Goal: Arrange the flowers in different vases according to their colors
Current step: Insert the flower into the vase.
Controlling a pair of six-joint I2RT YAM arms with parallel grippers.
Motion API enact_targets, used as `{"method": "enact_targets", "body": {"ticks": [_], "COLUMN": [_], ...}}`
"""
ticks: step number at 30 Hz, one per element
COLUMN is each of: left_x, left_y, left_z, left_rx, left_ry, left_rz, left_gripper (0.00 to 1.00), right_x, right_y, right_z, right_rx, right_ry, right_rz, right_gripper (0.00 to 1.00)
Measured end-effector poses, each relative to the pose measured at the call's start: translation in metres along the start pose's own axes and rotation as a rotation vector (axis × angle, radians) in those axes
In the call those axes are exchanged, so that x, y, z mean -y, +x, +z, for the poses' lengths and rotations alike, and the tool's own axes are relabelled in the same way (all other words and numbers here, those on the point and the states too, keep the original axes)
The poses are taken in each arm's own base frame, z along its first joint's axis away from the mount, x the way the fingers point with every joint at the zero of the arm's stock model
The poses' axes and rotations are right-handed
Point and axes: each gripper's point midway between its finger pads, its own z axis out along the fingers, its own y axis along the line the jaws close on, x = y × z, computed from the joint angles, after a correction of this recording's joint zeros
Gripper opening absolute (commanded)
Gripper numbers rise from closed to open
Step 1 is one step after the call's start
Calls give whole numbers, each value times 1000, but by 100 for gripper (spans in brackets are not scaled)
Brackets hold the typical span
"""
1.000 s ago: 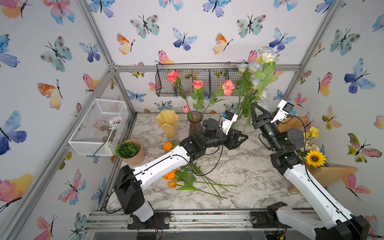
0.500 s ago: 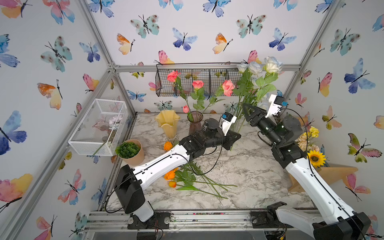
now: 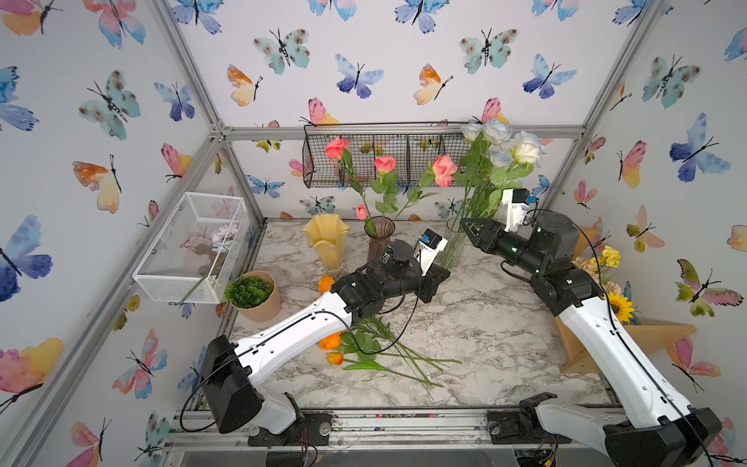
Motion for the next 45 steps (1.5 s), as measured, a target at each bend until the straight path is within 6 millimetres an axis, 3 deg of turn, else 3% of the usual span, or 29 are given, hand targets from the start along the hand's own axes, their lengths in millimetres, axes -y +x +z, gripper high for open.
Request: {"method": "enact_targets", "body": {"ticks": [4,8,10,11,12,13,18,24,28,33,39,45], "left_x": [-1,-4,-6,-7,-10,-11,-33,-69,-73,-82,-97,-104], "left_y": [3,8,12,13,13,13,21,39,40,51,70,75], "left_z": [-1,-4,-4,-3,-4,-4,-11,-50,-74,-91,-99,-100], "left_rx": [-5,-12,-19,-20,-20,-19,-31,-14,25,39,21,15], "left_ry": [-4,-22,-29,-35,-42,-50,-107,-214,-250,-282,-324,-342], "left_rz": [9,18,19,21,21,26,-9,-83,-95,-124,-168,-182], "left_gripper": [0,0,3,28,60,98,99,99,99,99,100,99], "right_x": [0,-2,-4,-4,-4,-3,5,31,54,76,69,56], "right_y": [0,0,2,2,2,2,-18,-47,-58,-69,-103,-133], "right_z": [0,-1,-1,-1,-1,-1,0,9,25,44,53,57], "right_rx": [-1,0,-9,-11,-12,-8,87,262,326,376,474,563], "right_ry": [-2,-5,-16,-18,-17,-14,44,165,256,339,376,381], "right_rz": [9,11,20,21,21,14,-76,-263,-378,-492,-592,-633], "right_gripper": [27,2,2,2,2,2,2,2,2,2,2,2]}}
